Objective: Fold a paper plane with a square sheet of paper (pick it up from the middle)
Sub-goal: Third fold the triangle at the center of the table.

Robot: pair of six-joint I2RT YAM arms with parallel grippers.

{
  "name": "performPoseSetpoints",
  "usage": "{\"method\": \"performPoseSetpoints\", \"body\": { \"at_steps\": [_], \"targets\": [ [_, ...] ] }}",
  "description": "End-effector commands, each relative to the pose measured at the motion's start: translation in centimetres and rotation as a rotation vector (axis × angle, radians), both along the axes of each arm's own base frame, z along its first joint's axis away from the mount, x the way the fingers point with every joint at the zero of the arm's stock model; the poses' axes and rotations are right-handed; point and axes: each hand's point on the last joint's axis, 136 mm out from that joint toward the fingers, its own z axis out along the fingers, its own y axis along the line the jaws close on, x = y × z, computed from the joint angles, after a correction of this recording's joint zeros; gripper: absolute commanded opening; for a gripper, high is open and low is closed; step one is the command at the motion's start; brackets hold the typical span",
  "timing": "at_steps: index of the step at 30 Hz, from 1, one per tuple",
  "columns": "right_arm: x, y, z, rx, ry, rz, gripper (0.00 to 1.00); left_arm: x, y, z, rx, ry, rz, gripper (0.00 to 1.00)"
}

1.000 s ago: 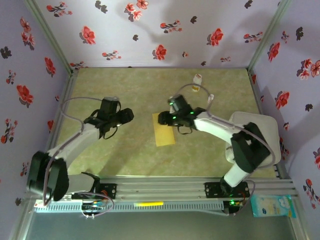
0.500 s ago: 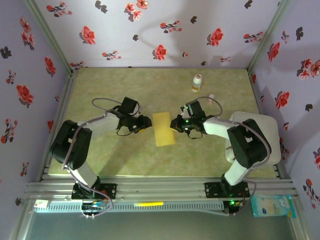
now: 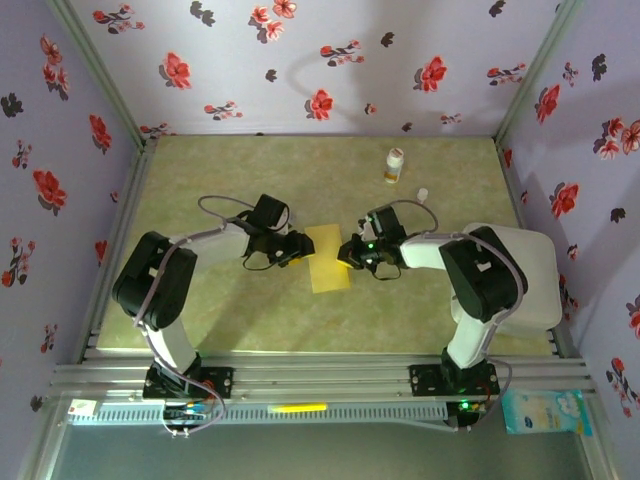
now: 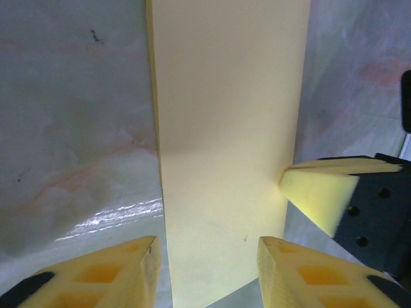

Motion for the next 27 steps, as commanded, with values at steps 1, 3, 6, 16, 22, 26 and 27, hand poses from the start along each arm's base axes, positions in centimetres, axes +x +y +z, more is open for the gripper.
{"method": "performPoseSetpoints", "body": {
  "at_steps": [1, 3, 6, 16, 22, 26, 27],
  "targets": [
    [-1.0, -0.7, -2.4, -0.038, 0.044, -0.007, 0.06, 0.1, -0.8, 0.0, -0.023, 0.021, -0.012, 0.44],
    [-1.5, -1.2, -3.8, -0.058, 0.068, -0.026, 0.06, 0.1, -0.9, -0.2, -0.023, 0.023, -0.012, 0.44],
    [-2.1, -1.4, -5.1, -0.044, 0.104, -0.054, 0.06, 0.0, -0.8, -0.6, -0.016, 0.035, -0.014, 0.44],
    [-2.1, -2.0, -5.6, -0.061, 0.117, -0.098, 0.06, 0.2, -1.2, -1.7, -0.013, 0.067, -0.013, 0.38],
    [-2.1, -2.1, -5.7, -0.084, 0.119, -0.086, 0.06, 0.2, -1.2, -2.5, -0.004, 0.082, -0.018, 0.35],
    [-2.1, -2.1, -5.7, -0.089, 0.120, -0.083, 0.06, 0.1, -1.3, -2.8, -0.008, 0.089, -0.018, 0.34],
    [-2.1, -2.2, -5.7, -0.091, 0.122, -0.083, 0.06, 0.0, -1.3, -2.8, -0.008, 0.091, -0.019, 0.33]
  ]
}}
